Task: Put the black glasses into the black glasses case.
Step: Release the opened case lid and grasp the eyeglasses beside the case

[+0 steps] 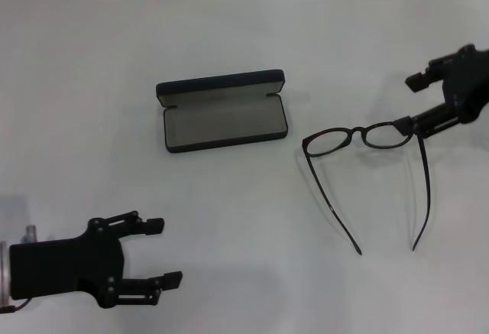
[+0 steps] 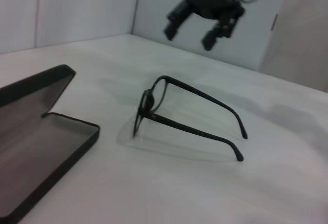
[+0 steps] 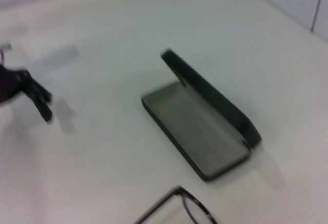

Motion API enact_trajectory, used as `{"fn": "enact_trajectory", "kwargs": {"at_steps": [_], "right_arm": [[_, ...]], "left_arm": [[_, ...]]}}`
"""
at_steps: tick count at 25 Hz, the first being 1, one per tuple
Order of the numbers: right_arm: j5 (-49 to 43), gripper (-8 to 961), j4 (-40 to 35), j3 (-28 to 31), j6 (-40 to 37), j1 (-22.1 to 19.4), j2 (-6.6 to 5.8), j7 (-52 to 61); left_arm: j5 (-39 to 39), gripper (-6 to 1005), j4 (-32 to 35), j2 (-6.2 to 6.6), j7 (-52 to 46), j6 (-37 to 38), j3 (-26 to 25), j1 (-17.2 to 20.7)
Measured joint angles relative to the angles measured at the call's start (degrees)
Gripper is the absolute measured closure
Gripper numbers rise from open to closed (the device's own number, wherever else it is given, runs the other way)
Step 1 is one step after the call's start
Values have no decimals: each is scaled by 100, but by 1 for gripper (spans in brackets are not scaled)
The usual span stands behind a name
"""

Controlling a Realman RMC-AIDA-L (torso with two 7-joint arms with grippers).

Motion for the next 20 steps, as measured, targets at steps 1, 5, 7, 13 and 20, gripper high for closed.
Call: {"fn": "enact_trajectory", "kwargs": {"at_steps": [1, 5, 7, 13, 20], "right_arm": [[-188, 137, 24, -2, -32, 151, 5, 40], [-1112, 148, 449, -65, -199, 1048, 171, 55], [-1535, 153, 691, -148, -184, 1359, 303, -27], [-2024, 169, 816, -692, 370, 1534, 604, -270], [-1828, 188, 996, -1098, 789, 1476, 644, -485]], "left_arm": [[12, 137, -31, -2, 3, -4, 12, -30], [34, 141, -62, -3, 21, -7, 23, -49], [58, 142, -75, -4, 41, -8, 23, -52], [71, 148, -131, -5, 63, -13, 21, -88], [71, 154, -133, -5, 23, -14, 18, -126]]}}
